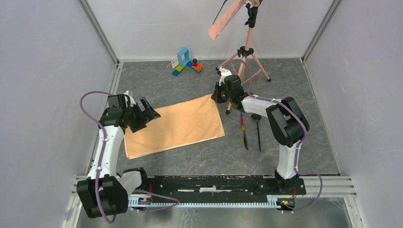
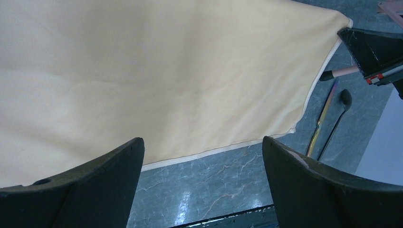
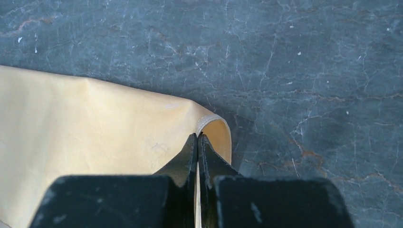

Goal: Fold the napkin into a case and place the utensils inside
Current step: Smooth out the rectangle-folded napkin at the center of the board.

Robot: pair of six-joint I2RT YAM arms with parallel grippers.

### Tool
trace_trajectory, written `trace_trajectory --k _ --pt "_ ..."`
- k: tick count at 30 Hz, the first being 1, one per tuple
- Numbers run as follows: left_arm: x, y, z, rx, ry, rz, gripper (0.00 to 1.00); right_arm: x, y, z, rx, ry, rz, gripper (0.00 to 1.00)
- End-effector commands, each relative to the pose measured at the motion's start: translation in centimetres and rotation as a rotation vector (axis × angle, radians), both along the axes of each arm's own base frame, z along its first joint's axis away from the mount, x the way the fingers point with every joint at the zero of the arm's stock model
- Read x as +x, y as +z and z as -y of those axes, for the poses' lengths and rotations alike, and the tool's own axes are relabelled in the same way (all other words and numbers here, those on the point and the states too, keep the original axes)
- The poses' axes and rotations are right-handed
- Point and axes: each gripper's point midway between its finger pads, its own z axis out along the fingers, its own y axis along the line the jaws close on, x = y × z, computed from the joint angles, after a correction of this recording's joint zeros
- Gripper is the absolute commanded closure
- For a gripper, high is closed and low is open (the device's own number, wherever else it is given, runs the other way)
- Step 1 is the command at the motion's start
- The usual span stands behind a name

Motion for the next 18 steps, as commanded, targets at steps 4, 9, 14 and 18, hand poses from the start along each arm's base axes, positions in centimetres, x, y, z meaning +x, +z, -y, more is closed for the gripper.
trace_trajectory --k 4,9,14,18 --pt "0.9 0.4 -0.2 -0.007 0.044 0.009 0.00 2.3 0.0 0.2 -0.031 -0.007 0.049 0.83" --pt "0.7 -0.8 -1.6 0.032 0.144 -0.040 0.00 3.3 -0.6 0.8 -0.139 0.034 0.046 0.62" --pt "0.7 -2.4 -2.8 0.054 0.233 -0.093 0.00 0.6 1.9 1.5 -0.128 -0.014 0.009 0.47" --pt "0.7 -2.5 -3.5 0.075 0.282 -0.100 0.00 -4.4 4.1 -0.3 -0.098 0.075 0.026 0.44"
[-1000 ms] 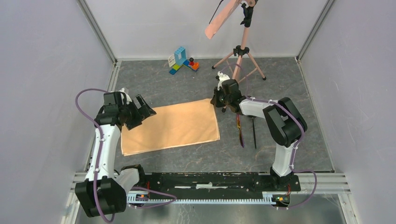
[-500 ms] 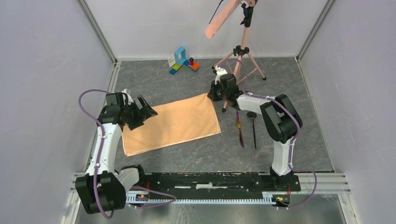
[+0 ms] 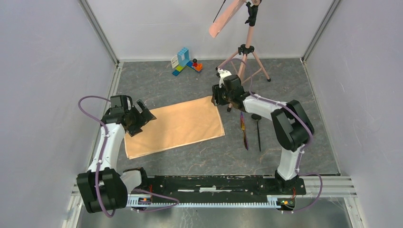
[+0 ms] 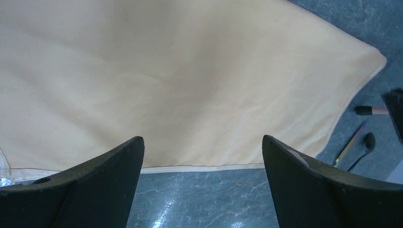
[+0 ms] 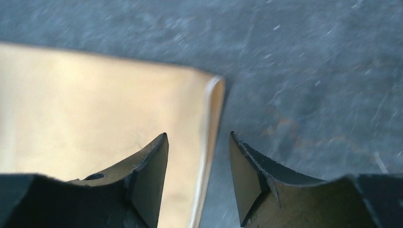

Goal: Fold the napkin into a case and place the utensils inside
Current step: Smooth out the rectangle-folded napkin at the center of the board.

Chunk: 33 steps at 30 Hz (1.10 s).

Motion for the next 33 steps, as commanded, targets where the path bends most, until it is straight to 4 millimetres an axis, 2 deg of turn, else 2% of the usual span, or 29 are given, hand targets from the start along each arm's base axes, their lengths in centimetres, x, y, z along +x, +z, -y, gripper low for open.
trace_trajectory --k 1,4,6,10,14,20,21,24,26,33 --pt "0.7 0.2 -1.3 0.029 0.102 0.008 0.00 -6.0 4.1 -2.8 0.082 0.132 0.013 0.46" --pt "0.4 0.1 -1.7 0.057 0.097 -0.028 0.00 -10.5 3.2 -4.5 0.120 0.242 -0.013 0.50" --pt "0.1 -0.5 -1.7 0.059 0.093 -0.055 0.00 -12.5 2.1 -4.8 0.111 0.288 -0.023 0.55" --pt "-0.6 -1.7 -1.2 0.027 0.086 -0.095 0.00 -14.2 -0.4 -3.6 0.080 0.290 -0.060 0.64" --pt "-0.4 -2.0 -0.8 0.009 0.066 -0.083 0.00 -15.1 -2.9 -0.3 0.004 0.187 -0.076 0.71" --pt "-0.1 -2.1 -0.7 0.024 0.005 -0.113 0.00 -16.5 -5.2 5.3 -0.096 -0.011 -0.066 0.77" --pt "0.1 -2.1 -0.8 0.026 -0.002 -0.114 0.00 -16.8 -5.5 6.4 -0.107 -0.047 -0.058 0.77" --pt "0.5 -2.8 -1.1 0.036 0.008 -0.129 0.00 -17.4 -5.2 7.9 -0.096 -0.105 -0.020 0.77" --pt "0.8 -3.5 -1.5 0.048 0.031 -0.140 0.00 -17.4 -4.4 7.7 -0.058 -0.103 0.011 0.75" --pt "2.0 -5.2 -3.3 0.113 0.098 -0.162 0.00 -17.5 -1.6 3.7 0.074 0.072 0.037 0.66"
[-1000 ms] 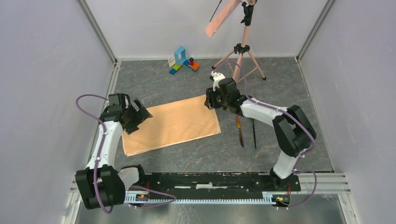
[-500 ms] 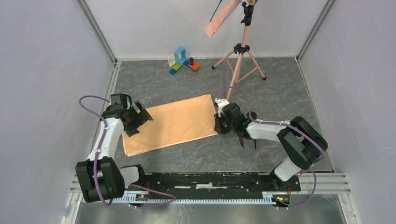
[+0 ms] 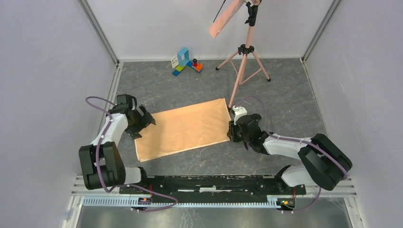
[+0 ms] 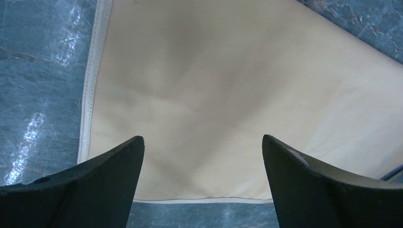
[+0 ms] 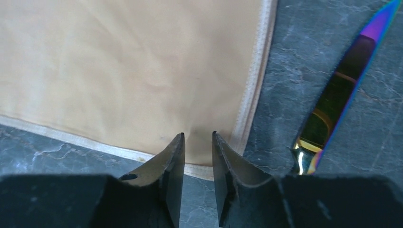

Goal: Fold the napkin into a case and place the utensils inside
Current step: Smooth out the rectangle-folded napkin at the center of the board.

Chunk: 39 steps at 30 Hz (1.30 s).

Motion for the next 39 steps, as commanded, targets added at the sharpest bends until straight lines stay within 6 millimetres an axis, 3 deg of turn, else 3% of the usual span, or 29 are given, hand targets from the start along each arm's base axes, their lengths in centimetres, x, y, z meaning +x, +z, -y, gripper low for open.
trace_trajectory --k 1,7,14,17,21,26,30,33,39 --pt "2.3 0.0 -1.9 0.081 0.035 0.048 0.00 0.6 3.1 -3.1 0.121 0.106 0.051 0.64" --pt "2.1 -3.3 -1.8 0.053 0.075 -0.055 0.00 0.6 2.7 -3.7 0.098 0.141 0.018 0.58" --pt "0.5 -5.5 -4.5 0.161 0.119 -0.223 0.00 0.4 0.8 -2.5 -0.006 0.145 -0.013 0.57" --pt "-0.1 -5.3 -5.9 0.216 0.124 -0.279 0.00 0.0 0.9 -2.4 0.000 0.156 -0.014 0.56" --pt "1.3 -2.7 -6.4 0.236 0.127 -0.213 0.00 0.7 3.0 -3.9 0.051 0.181 -0.002 0.55" --pt "6.3 1.9 -3.4 0.068 0.053 0.058 0.00 4.2 7.4 -6.6 0.131 0.172 0.110 0.42" --pt "9.5 3.0 -2.0 -0.030 0.042 0.170 0.00 8.2 9.5 -9.7 0.153 0.177 0.142 0.30" --pt "10.8 2.7 -2.8 -0.048 0.059 0.157 0.00 11.1 10.3 -11.2 0.192 0.169 0.137 0.29" --pt "11.8 2.3 -5.7 -0.051 0.123 0.161 0.00 15.5 8.5 -11.7 0.162 0.144 0.108 0.33"
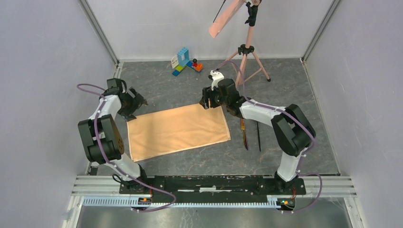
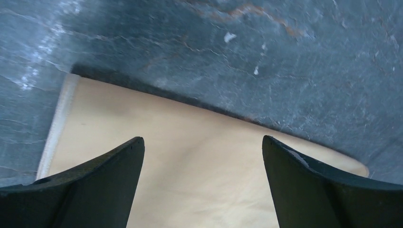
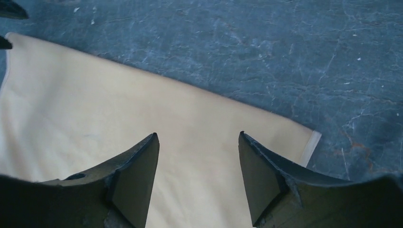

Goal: Fold the napkin into a case and place the utensils inside
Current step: Smooth out the rectangle-folded napkin at the center of the board.

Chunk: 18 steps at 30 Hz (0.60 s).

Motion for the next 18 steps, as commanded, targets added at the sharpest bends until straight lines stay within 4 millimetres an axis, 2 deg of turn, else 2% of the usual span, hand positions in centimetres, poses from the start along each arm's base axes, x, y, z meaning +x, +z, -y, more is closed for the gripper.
trace_trajectory --k 1,4,8,11,18 --pt "1.7 0.8 -2.1 -0.025 0.047 0.055 0.00 3.0 -0.8 0.0 0.000 -0.006 -0.018 0.35" --pt "1.8 0.1 -2.5 -0.044 0.052 0.046 0.00 3.9 -1.8 0.2 0.012 -0.004 -0.043 0.43" --pt "2.0 -1.3 -2.7 -0.062 0.056 0.019 0.00 4.6 -3.1 0.2 0.010 -0.006 -0.055 0.43" --pt "2.0 -2.1 -3.8 -0.046 0.084 -0.003 0.00 5.2 -4.4 0.4 0.003 -0.012 -0.065 0.42" --pt "1.6 -4.5 -5.4 -0.060 0.119 -0.069 0.00 6.5 -8.0 3.0 -0.074 -0.106 -0.104 0.40"
